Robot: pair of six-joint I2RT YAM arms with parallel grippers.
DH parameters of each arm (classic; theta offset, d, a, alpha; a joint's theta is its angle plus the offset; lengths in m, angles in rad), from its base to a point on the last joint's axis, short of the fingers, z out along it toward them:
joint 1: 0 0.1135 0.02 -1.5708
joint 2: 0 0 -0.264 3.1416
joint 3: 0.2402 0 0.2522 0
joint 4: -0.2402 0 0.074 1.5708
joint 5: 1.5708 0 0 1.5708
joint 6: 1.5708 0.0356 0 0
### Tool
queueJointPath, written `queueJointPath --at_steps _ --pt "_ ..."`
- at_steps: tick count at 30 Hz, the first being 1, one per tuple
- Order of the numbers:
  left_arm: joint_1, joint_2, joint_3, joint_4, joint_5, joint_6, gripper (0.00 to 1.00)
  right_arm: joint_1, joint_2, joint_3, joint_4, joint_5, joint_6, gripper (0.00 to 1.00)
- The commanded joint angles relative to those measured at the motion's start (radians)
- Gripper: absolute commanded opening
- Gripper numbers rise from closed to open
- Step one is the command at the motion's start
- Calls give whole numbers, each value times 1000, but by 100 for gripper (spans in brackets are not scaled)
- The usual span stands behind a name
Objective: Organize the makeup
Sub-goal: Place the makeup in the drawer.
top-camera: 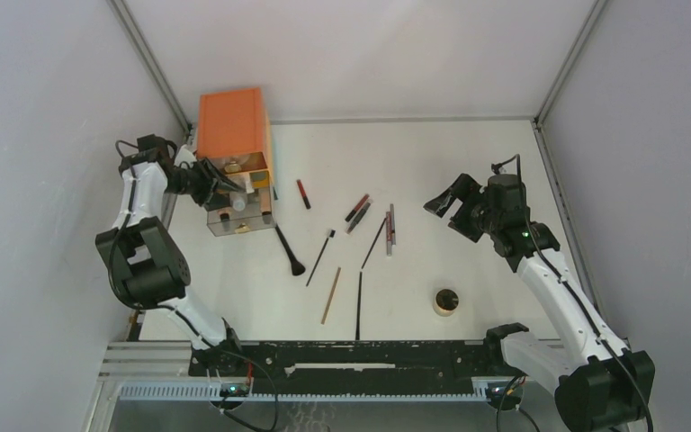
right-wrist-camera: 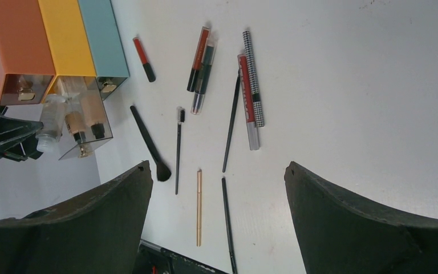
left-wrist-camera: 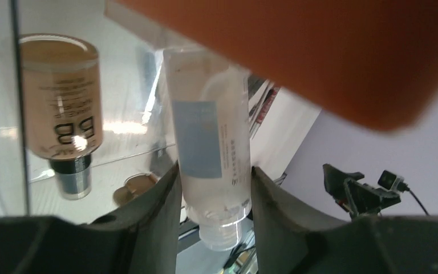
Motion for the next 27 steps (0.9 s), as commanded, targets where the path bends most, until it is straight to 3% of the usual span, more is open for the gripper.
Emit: queueJointPath --at_steps 1,7,17,27 --pt "4 -15 29 -24 25 37 0 7 -26 4 12 13 3 92" --pt "4 -45 7 -42 -21 74 0 7 -18 -4 33 1 7 92" --pt "3 67 59 -60 -41 85 4 11 -29 -4 22 4 7 92" --pt "4 37 88 -83 -139 78 42 10 -43 -4 15 12 9 92"
